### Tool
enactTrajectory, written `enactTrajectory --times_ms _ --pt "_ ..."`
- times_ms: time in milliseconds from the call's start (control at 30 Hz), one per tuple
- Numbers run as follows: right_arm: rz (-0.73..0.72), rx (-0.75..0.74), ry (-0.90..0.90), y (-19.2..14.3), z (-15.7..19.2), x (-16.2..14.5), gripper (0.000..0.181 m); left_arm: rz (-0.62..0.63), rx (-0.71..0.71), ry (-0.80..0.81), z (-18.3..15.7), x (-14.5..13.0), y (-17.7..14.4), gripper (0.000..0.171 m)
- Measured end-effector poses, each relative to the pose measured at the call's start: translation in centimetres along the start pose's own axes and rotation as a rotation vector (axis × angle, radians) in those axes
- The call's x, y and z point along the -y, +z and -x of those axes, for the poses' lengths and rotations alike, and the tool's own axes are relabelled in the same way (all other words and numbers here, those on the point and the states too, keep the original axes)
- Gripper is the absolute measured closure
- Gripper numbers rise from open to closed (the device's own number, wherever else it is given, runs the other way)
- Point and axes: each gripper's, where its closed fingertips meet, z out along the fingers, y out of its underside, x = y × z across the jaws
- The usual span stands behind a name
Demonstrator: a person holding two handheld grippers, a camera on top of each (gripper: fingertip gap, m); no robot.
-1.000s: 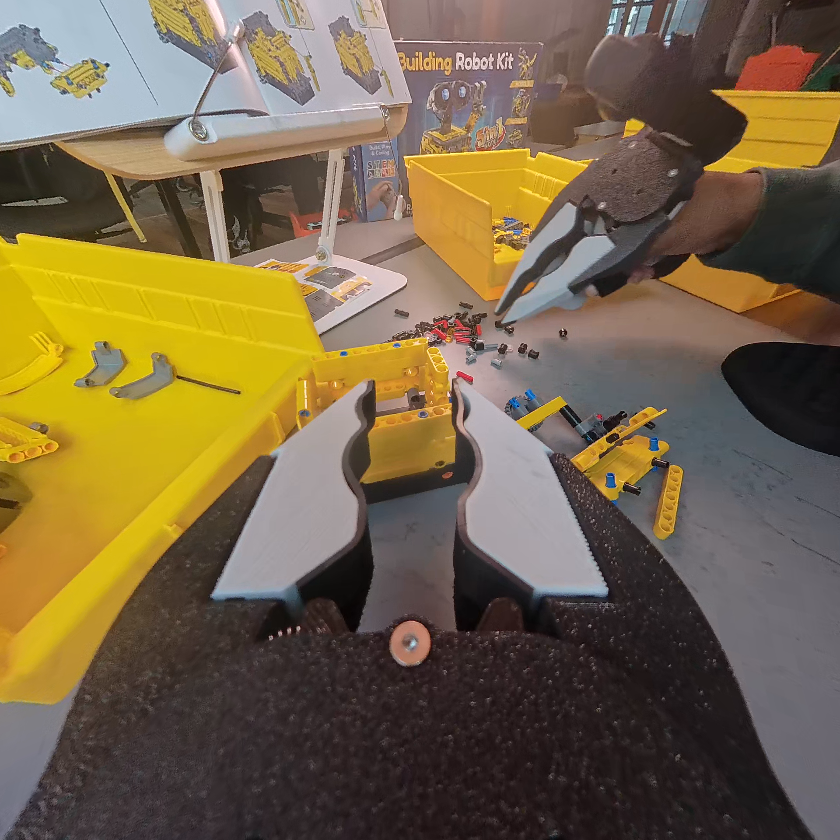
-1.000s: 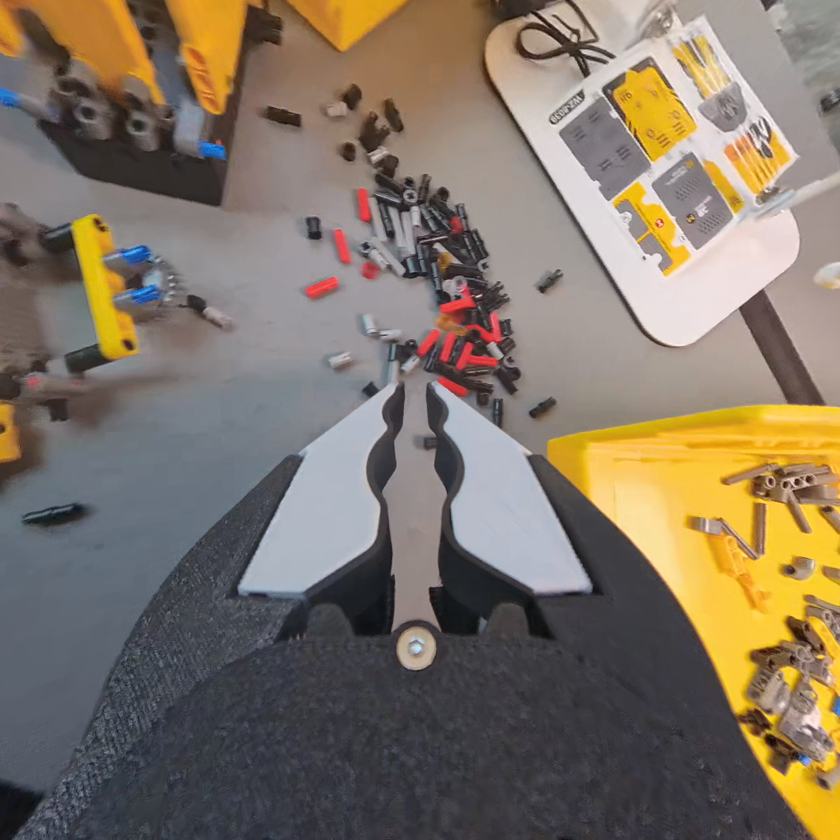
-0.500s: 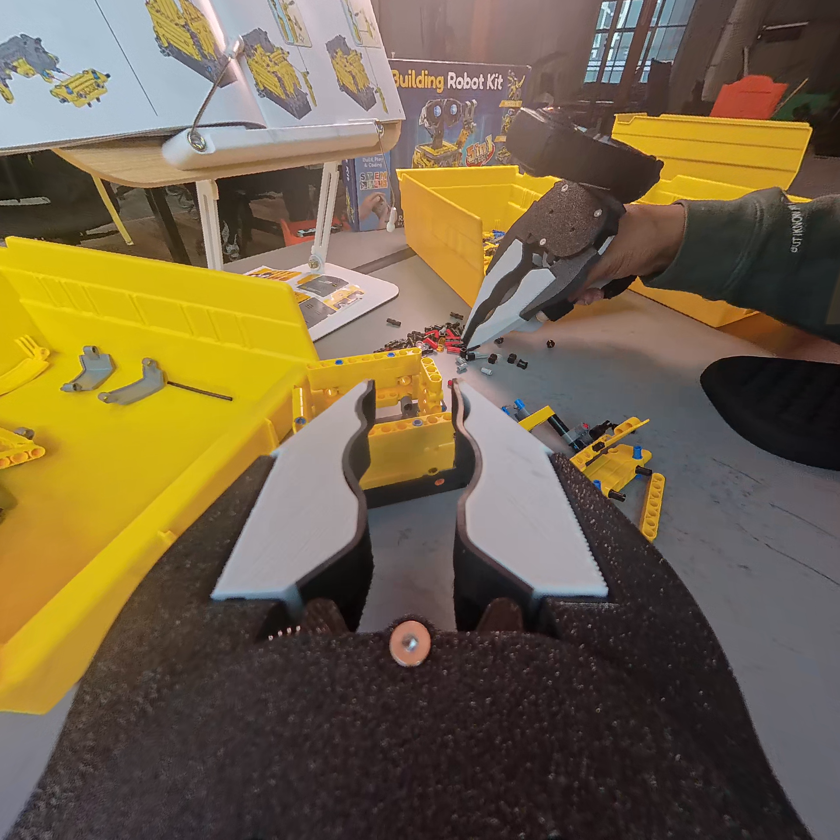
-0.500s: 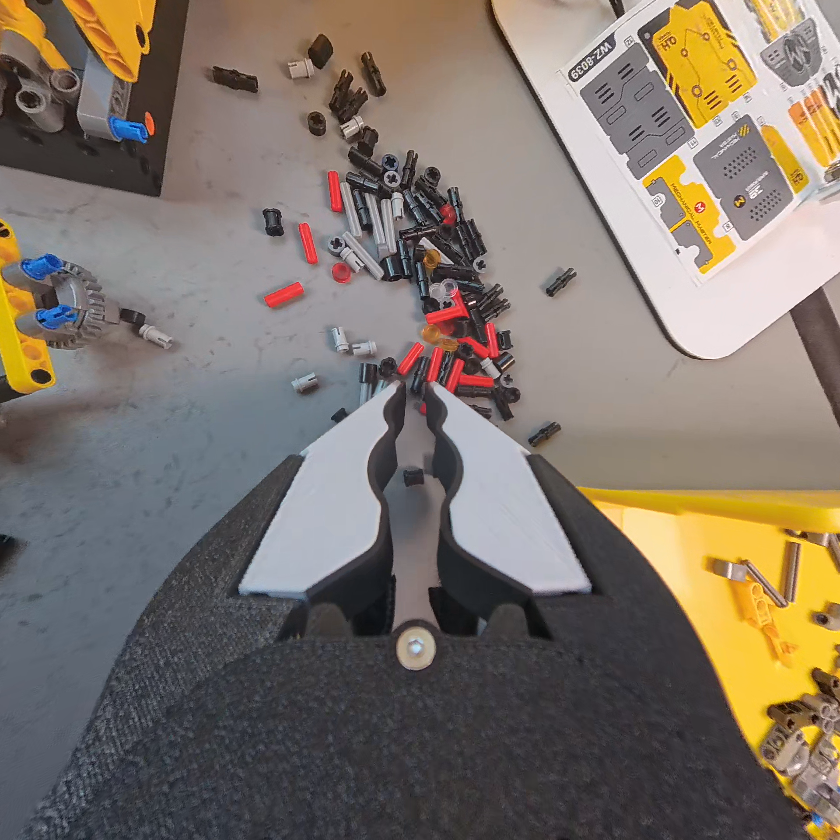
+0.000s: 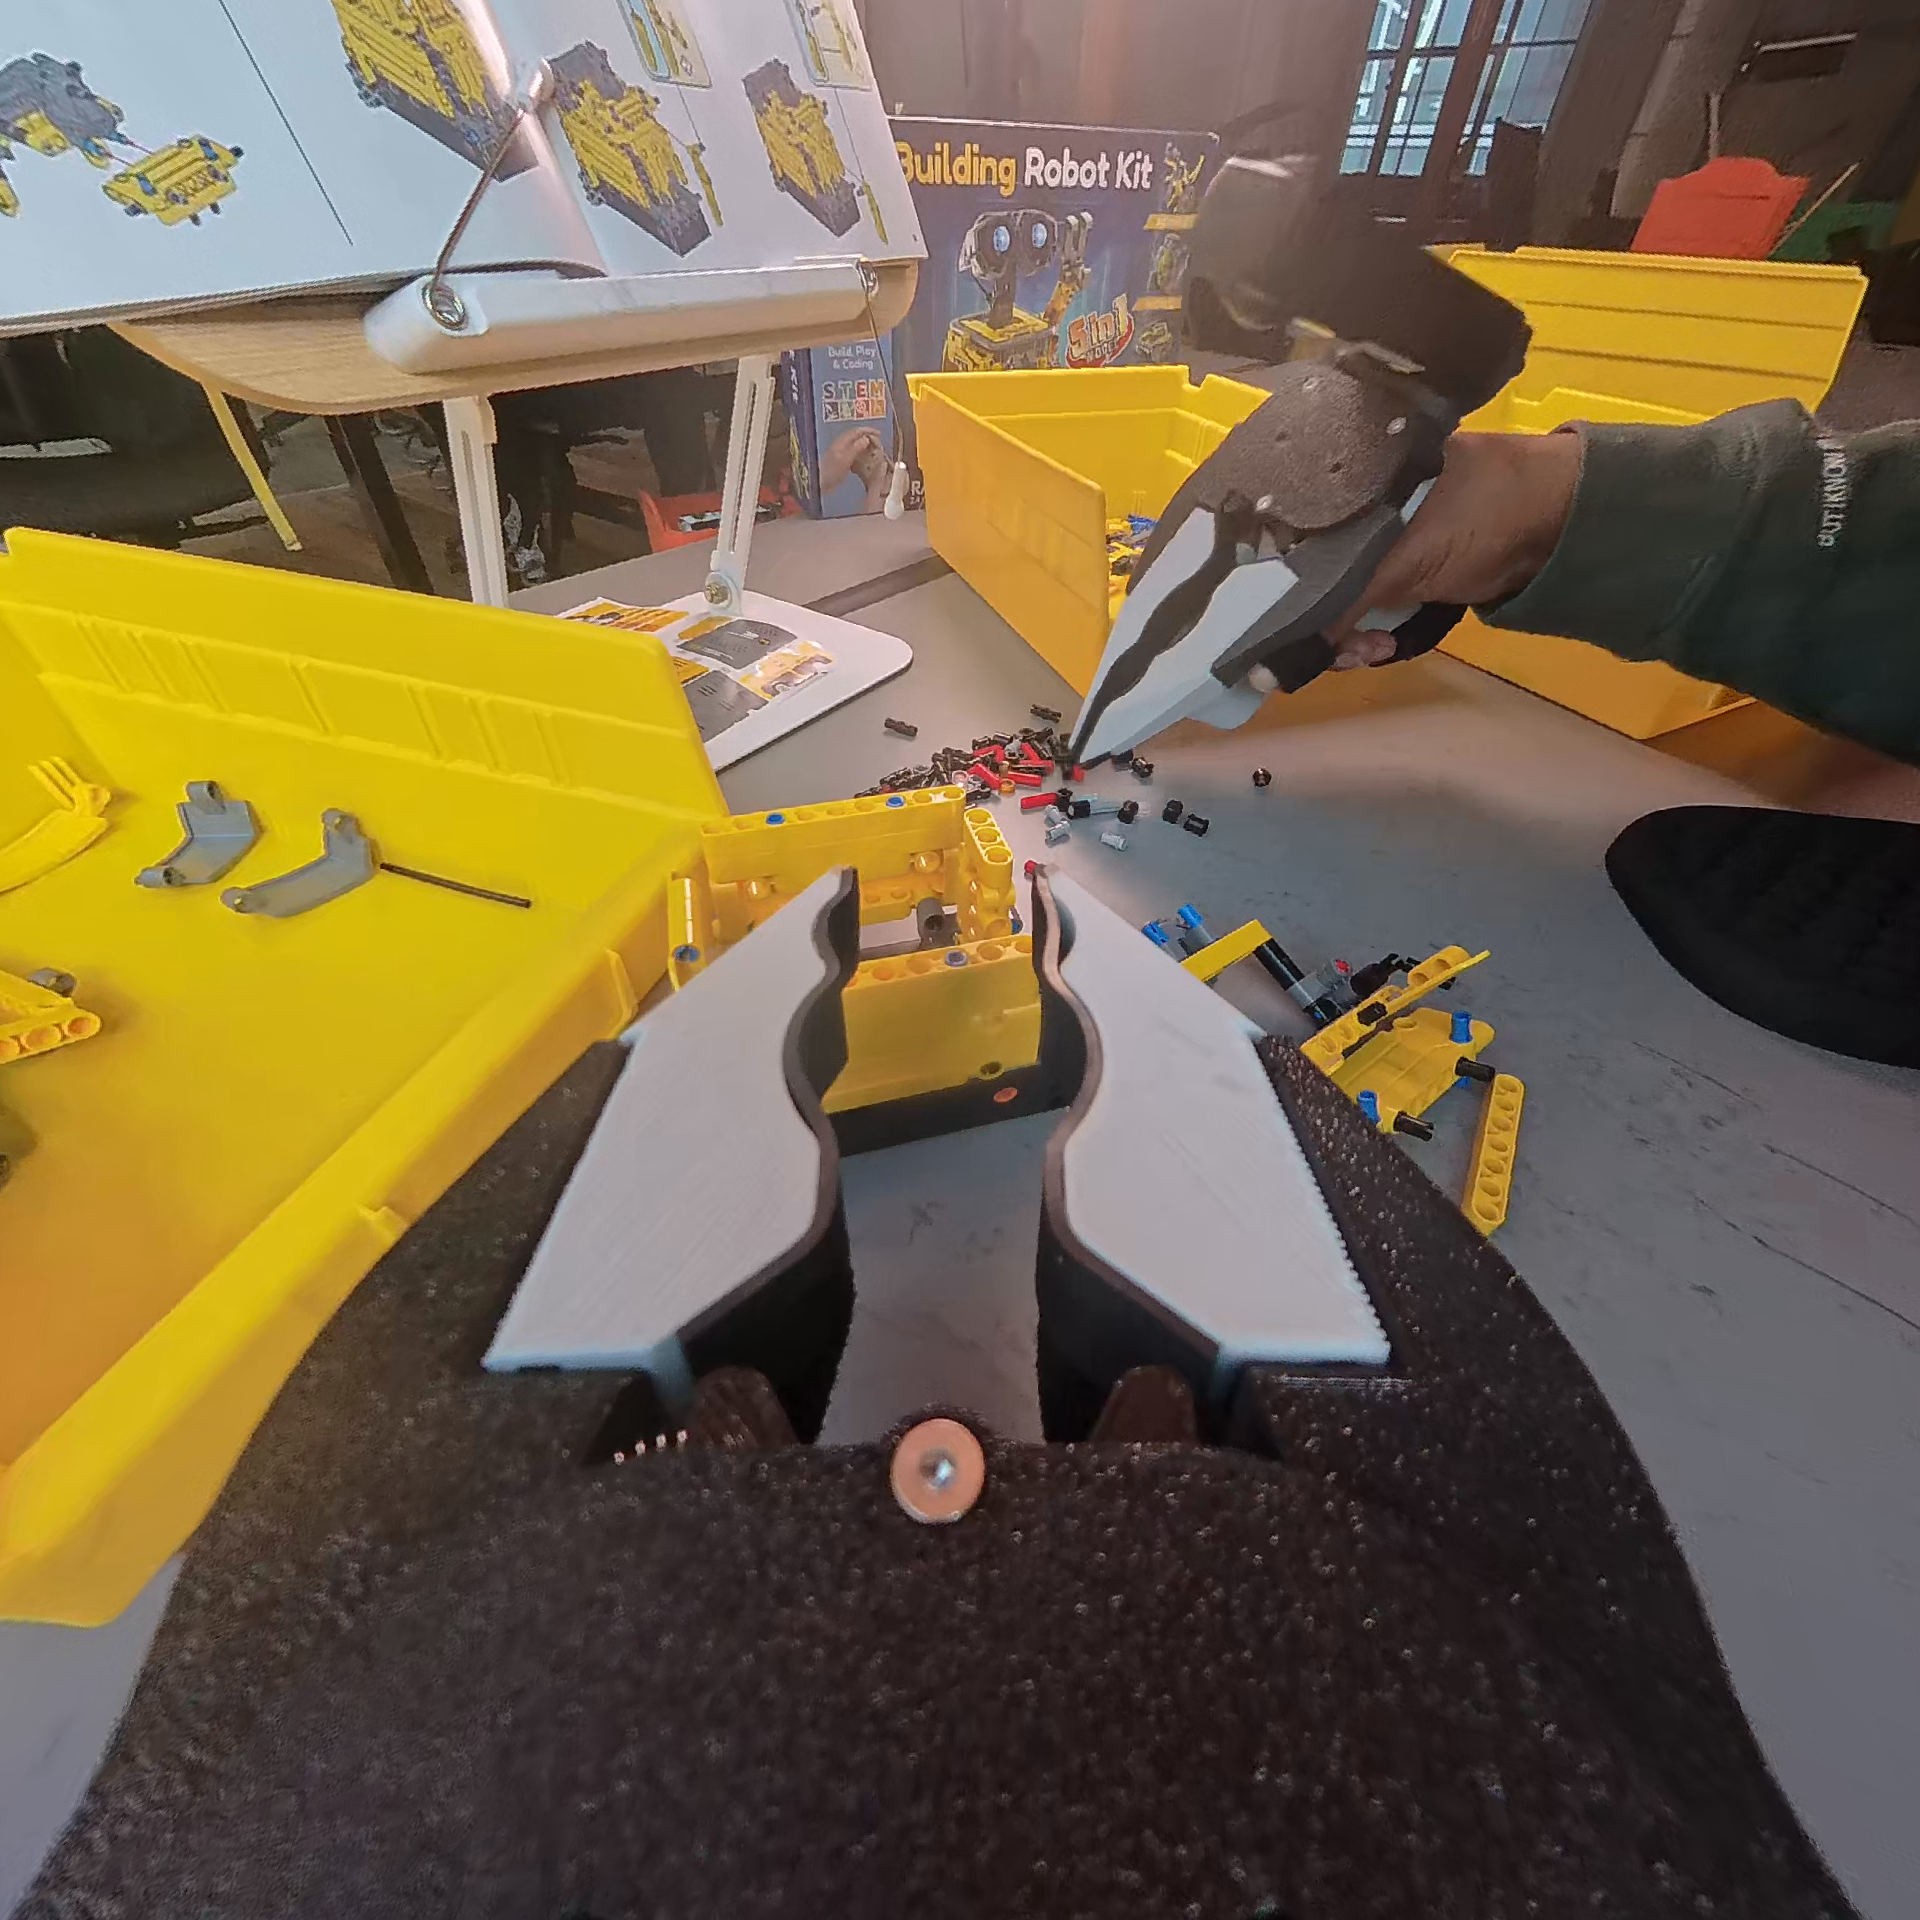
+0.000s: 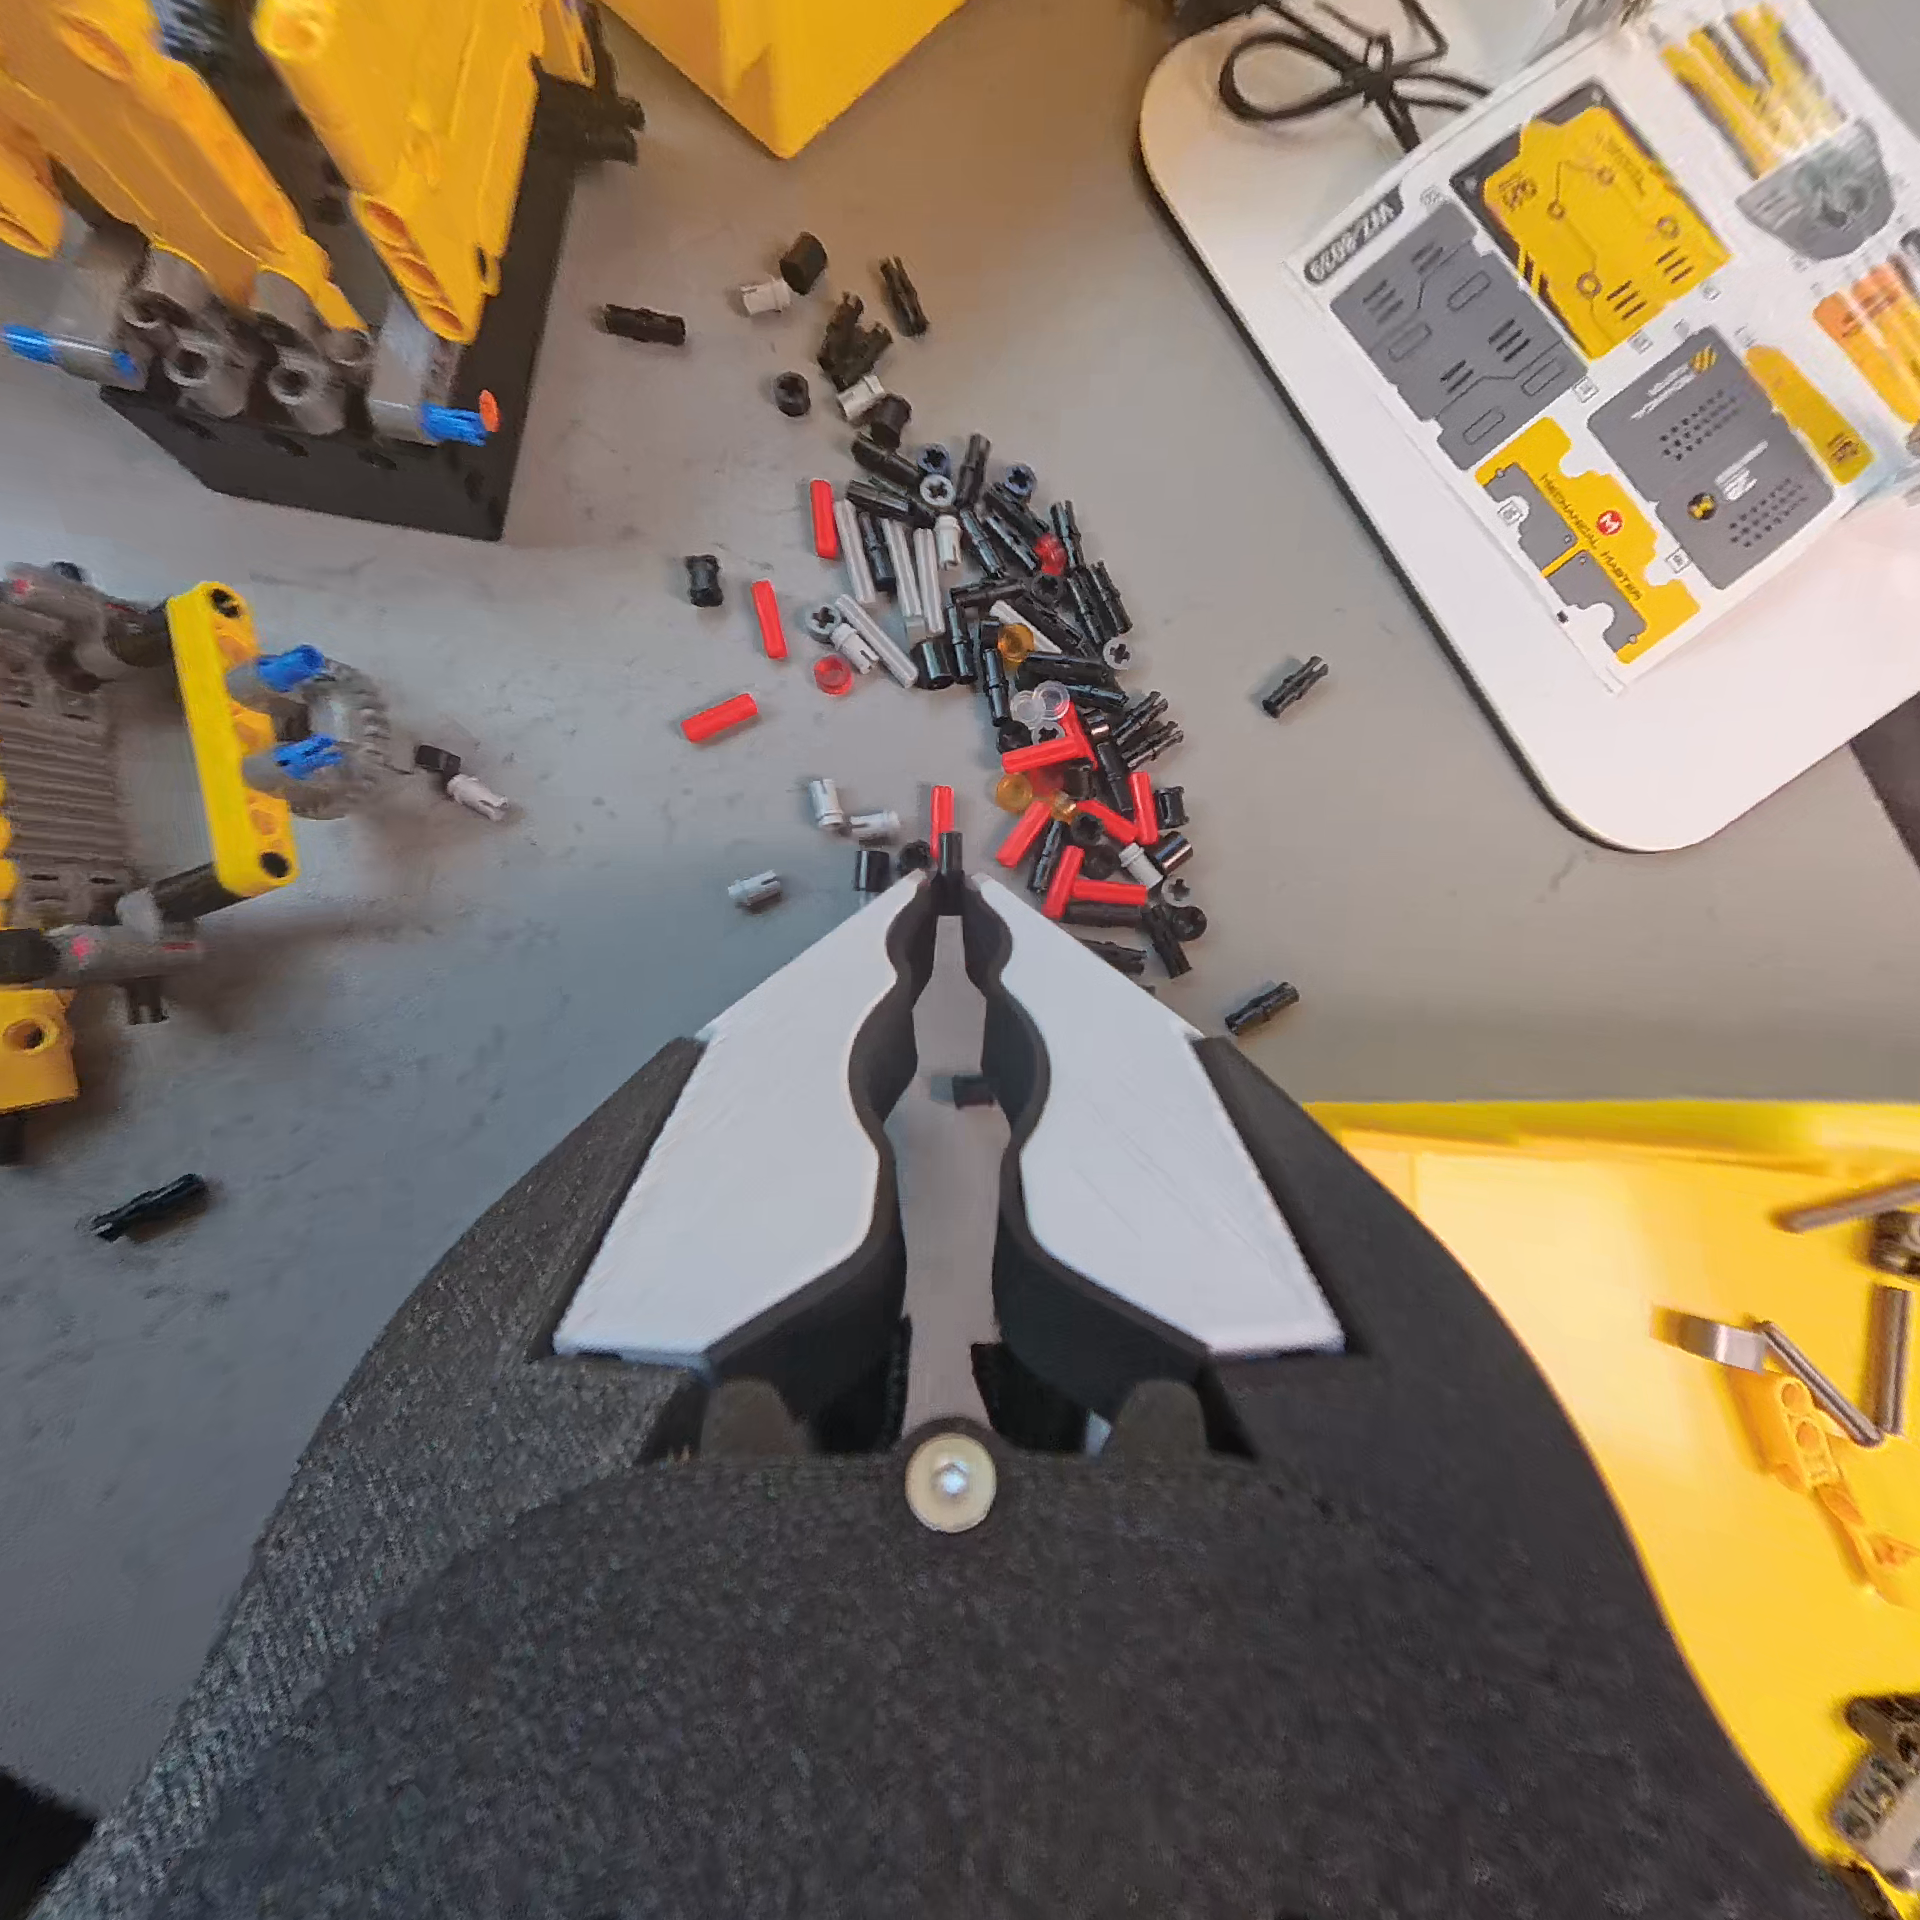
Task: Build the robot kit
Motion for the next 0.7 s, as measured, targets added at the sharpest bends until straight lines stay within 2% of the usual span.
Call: enactTrajectory --times_ms 133,233,300,500,600,700 --pt "-0.052 0.146 -0.135 -3.4 5.8 0.4 0.178 -0.003 -0.002 -0.006 0.0 0.1 0.0 0.140" --pt "0.002 0.244 -0.230 -4.5 10.8 -1.9 0.178 -0.003 -0.010 -0.004 -0.2 0.1 0.0 0.140" --pt "0.038 0.260 -0.250 -4.6 12.7 -3.4 0.178 -0.001 -0.012 0.002 -0.4 0.1 0.1 0.139" --pt "0.080 0.248 -0.215 -4.4 13.9 -5.6 0.178 0.020 0.003 0.018 -0.3 -0.5 0.3 0.140" --pt "0.071 0.241 -0.209 -4.4 14.0 -5.5 0.177 0.029 0.015 0.018 0.0 -0.7 0.3 0.140" --pt "0.058 0.237 -0.217 -4.6 14.0 -5.2 0.169 0.032 0.023 0.021 0.1 -0.8 0.3 0.140"
